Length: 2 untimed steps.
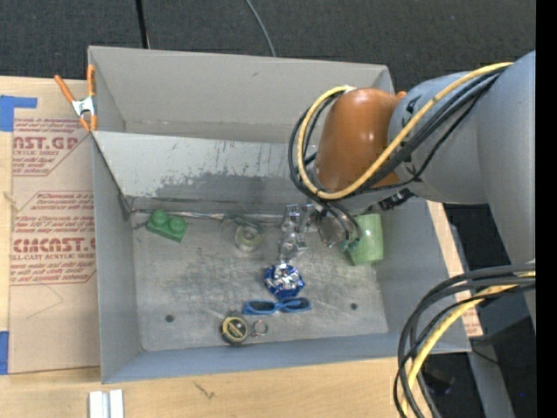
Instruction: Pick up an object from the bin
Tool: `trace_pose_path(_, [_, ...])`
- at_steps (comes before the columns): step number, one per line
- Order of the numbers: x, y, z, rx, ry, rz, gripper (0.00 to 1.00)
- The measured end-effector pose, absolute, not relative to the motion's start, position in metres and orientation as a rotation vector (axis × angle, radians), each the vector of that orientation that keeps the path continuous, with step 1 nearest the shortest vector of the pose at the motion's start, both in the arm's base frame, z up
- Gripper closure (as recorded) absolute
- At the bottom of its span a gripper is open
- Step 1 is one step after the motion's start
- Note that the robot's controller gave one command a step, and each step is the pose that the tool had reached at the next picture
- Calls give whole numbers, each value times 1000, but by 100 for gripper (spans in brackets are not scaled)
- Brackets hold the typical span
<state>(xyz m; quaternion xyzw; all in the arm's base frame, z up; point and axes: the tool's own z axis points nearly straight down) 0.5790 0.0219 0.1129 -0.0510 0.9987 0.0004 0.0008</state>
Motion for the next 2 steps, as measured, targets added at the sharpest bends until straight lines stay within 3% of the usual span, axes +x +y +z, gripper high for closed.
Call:
trace_pose_path(1, [579,22,113,-160,3136,1,0])
trace_pose_path(2, [493,-17,74,-503,3080,-1,0])
